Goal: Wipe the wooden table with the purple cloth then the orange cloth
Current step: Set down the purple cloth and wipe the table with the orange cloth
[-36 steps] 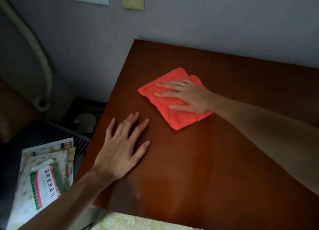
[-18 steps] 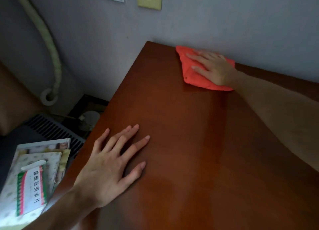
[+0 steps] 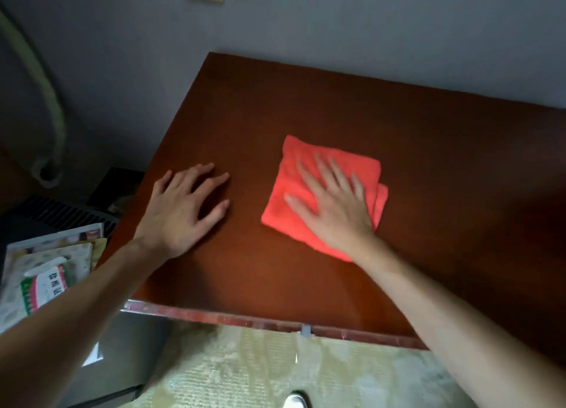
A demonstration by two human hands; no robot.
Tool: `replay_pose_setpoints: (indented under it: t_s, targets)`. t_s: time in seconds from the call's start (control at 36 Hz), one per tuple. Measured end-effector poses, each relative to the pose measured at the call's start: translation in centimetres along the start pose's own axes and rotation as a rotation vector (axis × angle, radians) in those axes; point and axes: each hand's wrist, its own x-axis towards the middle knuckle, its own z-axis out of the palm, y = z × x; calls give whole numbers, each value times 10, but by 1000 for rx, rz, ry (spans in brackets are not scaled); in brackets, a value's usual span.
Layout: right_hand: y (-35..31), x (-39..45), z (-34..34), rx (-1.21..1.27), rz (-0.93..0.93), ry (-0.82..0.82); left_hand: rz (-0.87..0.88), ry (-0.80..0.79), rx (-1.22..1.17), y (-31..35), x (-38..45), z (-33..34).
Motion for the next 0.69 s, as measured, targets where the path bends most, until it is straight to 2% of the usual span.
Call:
replay_pose_setpoints:
  t_s: [0.11,0.22,0.36,0.47,0.64,0.69]
  targets:
    - [-9,-116,2,-12,-225,-10,1,27,-9,15,-12,0]
    - [17,-156,-7,-61,-439,-111,93,64,-69,53,-23,3]
    - [47,-124,-21,-63,-598,-212,201,73,-101,89,-16,11]
    - [72,-77,-27,-52,-720,-236,179,82,-113,98,4,22]
    - [126,40,-30,-96,-655,-186,5,70,-123,96,38,33]
    - [138,80,-32,-119,-612,-179,35,26,-56,99,38,33]
